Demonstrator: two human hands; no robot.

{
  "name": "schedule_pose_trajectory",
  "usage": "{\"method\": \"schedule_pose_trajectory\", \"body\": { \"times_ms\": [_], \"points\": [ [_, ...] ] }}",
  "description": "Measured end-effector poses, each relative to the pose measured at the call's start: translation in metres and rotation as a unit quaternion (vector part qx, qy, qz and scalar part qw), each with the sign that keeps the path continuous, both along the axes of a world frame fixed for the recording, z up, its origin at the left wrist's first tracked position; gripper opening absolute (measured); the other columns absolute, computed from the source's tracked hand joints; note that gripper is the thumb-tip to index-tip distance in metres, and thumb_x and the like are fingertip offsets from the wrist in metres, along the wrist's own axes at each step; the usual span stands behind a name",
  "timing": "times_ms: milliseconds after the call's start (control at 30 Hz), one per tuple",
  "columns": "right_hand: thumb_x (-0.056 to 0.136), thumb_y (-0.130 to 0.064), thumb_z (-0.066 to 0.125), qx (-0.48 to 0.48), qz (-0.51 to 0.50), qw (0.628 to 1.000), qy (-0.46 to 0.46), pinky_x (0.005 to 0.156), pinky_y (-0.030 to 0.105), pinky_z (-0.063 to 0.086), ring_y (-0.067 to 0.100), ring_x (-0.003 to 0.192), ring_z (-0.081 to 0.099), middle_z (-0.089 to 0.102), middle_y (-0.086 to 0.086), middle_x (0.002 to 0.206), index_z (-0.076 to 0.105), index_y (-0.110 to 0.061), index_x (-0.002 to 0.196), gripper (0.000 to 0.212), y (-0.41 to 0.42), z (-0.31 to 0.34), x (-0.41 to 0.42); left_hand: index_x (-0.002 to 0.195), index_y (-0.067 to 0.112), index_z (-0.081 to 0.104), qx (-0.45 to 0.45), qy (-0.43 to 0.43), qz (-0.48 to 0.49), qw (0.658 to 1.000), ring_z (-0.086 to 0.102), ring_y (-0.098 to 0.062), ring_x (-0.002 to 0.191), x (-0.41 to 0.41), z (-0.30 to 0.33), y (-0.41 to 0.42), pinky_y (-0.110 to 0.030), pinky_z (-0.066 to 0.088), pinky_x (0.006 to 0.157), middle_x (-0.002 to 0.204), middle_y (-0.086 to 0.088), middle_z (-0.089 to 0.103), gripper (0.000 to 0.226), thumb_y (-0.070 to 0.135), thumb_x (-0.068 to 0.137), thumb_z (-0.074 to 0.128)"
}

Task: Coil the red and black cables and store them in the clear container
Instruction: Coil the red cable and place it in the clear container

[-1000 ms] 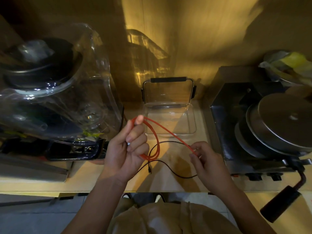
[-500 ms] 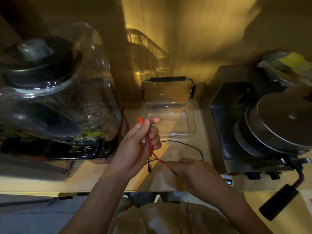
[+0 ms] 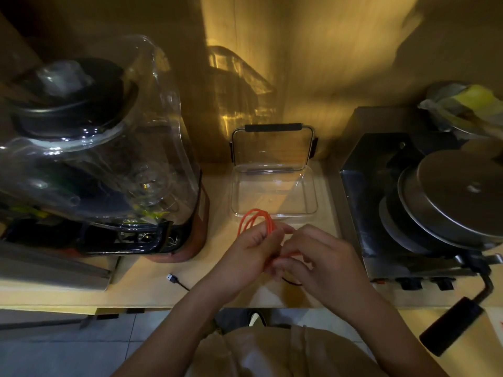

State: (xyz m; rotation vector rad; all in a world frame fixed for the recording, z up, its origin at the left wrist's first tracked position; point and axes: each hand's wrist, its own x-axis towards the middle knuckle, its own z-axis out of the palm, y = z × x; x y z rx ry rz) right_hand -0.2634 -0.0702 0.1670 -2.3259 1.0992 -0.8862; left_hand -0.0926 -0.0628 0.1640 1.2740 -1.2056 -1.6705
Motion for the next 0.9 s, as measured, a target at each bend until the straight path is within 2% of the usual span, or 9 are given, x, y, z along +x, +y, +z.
{"method": "schedule_pose_trajectory", "body": {
  "times_ms": [100,200,267,333,433,533,733,833,900],
  "points": [
    [0.081,-0.031,0.075,-0.028,-0.022,0.999,-0.021,0.062,0.019,0.047,-0.001,0.072,0.052,0.061,-0.006,0.081,0.067,-0.016,0.08,0.017,-0.011,0.001,-0.001,0.078,0.018,0.059,-0.005,-0.002,-0.01,1.0,0.048,-0.015,0.045,-0.002,0.003,0.001,-0.022,0.038,0.048,0.056,-0.004,0.054,0.034,0.032,0.103,0.041],
    [0.078,-0.025,0.081,-0.02,-0.025,0.998,-0.054,0.063,0.027,0.052,0.011,0.077,0.062,0.064,-0.003,0.086,0.07,-0.012,0.084,0.018,-0.018,-0.001,-0.006,0.076,0.01,0.053,0.007,-0.014,-0.003,1.0,0.036,-0.01,0.039,-0.001,0.001,-0.001,-0.028,0.027,0.045,0.048,0.001,0.045,0.037,0.031,0.103,0.039],
    [0.076,-0.019,0.084,-0.005,-0.032,0.997,-0.076,0.065,0.026,0.051,0.012,0.079,0.063,0.065,-0.002,0.086,0.07,-0.01,0.085,0.018,-0.021,-0.003,-0.008,0.077,0.009,0.056,0.031,-0.01,-0.004,0.999,0.03,-0.01,0.039,0.0,0.002,-0.001,-0.024,0.023,0.041,0.048,-0.001,0.037,0.042,0.036,0.103,0.038],
    [0.076,-0.016,0.084,0.027,-0.04,0.994,-0.102,0.067,0.025,0.051,0.01,0.079,0.063,0.065,-0.003,0.085,0.071,-0.011,0.083,0.015,-0.023,-0.004,-0.007,0.07,0.012,0.055,0.062,0.008,-0.013,0.998,0.026,-0.012,0.041,0.002,0.003,-0.001,-0.022,0.022,0.04,0.048,-0.002,0.03,0.049,0.045,0.101,0.038],
    [0.079,-0.014,0.08,0.1,-0.036,0.985,-0.139,0.069,0.027,0.052,0.012,0.08,0.066,0.068,-0.005,0.083,0.073,-0.013,0.082,0.007,-0.023,-0.009,-0.004,0.059,0.015,0.045,0.104,0.057,-0.019,0.993,0.019,-0.011,0.04,0.004,0.005,-0.002,-0.019,0.02,0.038,0.047,0.002,0.024,0.051,0.052,0.095,0.043],
    [0.082,-0.016,0.077,0.15,-0.033,0.974,-0.17,0.072,0.028,0.052,0.016,0.084,0.066,0.07,-0.006,0.086,0.074,-0.015,0.084,0.004,-0.022,-0.016,-0.002,0.058,0.018,0.037,0.142,0.106,-0.022,0.984,0.015,-0.011,0.039,0.007,0.006,-0.005,-0.021,0.013,0.038,0.044,0.005,0.022,0.048,0.053,0.089,0.047],
    [0.088,-0.03,0.061,0.244,-0.031,0.94,-0.237,0.088,0.037,0.054,0.019,0.109,0.064,0.068,-0.004,0.116,0.073,-0.017,0.103,0.022,-0.024,-0.024,0.006,0.054,0.02,0.037,0.245,0.245,-0.045,0.937,0.019,-0.006,0.03,0.019,-0.004,-0.012,-0.016,0.016,0.032,0.037,0.007,0.024,0.05,0.048,0.093,0.046],
    [0.093,-0.029,0.063,0.305,-0.029,0.911,-0.277,0.08,0.045,0.057,0.027,0.094,0.069,0.071,0.006,0.104,0.065,-0.014,0.113,0.025,-0.025,-0.021,0.01,0.052,0.019,0.039,0.267,0.323,-0.048,0.907,0.021,-0.005,0.027,0.023,-0.009,-0.019,-0.016,0.013,0.032,0.035,0.008,0.029,0.049,0.046,0.092,0.049],
    [0.09,-0.022,0.062,0.344,-0.037,0.887,-0.305,0.069,0.035,0.058,0.024,0.08,0.07,0.073,0.007,0.095,0.063,-0.01,0.112,0.025,-0.028,-0.019,0.011,0.054,0.019,0.043,0.272,0.333,-0.036,0.902,0.022,-0.005,0.028,0.025,-0.011,-0.023,-0.017,0.013,0.032,0.036,0.008,0.03,0.048,0.046,0.093,0.049]
  ]
}}
